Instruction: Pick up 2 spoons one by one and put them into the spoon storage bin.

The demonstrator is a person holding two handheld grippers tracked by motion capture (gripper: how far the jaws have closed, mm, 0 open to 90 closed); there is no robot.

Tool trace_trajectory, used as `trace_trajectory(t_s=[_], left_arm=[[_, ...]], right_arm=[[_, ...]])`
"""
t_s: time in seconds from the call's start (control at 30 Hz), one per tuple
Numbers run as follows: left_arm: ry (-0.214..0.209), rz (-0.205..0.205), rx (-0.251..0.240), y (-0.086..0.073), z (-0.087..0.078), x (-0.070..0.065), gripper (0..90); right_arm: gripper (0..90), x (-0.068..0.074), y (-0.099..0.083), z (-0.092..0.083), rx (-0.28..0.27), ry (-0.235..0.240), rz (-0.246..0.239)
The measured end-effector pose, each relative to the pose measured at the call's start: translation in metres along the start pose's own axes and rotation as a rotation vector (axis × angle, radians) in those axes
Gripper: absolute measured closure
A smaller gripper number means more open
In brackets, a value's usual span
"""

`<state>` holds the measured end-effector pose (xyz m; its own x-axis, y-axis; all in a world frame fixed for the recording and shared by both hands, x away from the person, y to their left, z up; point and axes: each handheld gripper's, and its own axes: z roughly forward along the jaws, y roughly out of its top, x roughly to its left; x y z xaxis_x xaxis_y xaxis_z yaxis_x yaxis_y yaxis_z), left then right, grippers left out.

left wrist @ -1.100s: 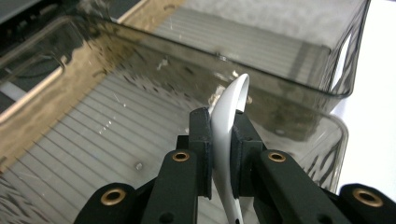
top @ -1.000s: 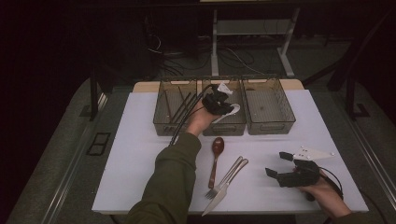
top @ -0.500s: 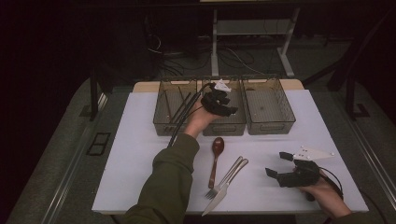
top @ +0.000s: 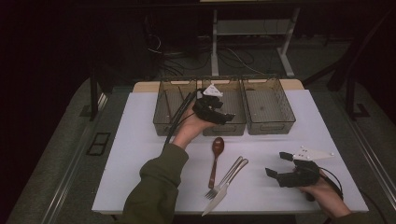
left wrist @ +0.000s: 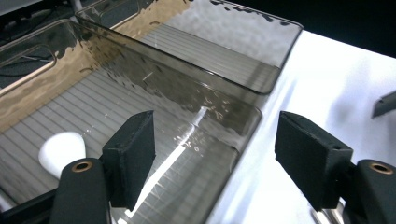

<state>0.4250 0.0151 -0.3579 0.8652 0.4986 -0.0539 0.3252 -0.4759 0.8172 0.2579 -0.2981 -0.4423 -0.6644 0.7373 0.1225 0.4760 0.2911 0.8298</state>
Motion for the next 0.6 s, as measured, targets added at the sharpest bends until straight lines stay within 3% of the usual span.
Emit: trace_trajectory(t_s=[0.37,0.5,0.6], left_arm=[[0.009,0.014,0.002,-0.024,-0.027,-0.024,27.3],[0.003,0.007,0.013,-0.041,-0.033,-0.032,31.6],[-0.013,-0.004,0.021,-0.055,-0.038,-0.038,39.7]], right_arm=[[11.5,0.0,0.0,0.0,0.004,-0.003,0.005],[11.6,0.0,0.0,0.0,0.004,-0.005,0.007],[11.6,0.0,0.0,0.0,0.008,-0.004,0.012]])
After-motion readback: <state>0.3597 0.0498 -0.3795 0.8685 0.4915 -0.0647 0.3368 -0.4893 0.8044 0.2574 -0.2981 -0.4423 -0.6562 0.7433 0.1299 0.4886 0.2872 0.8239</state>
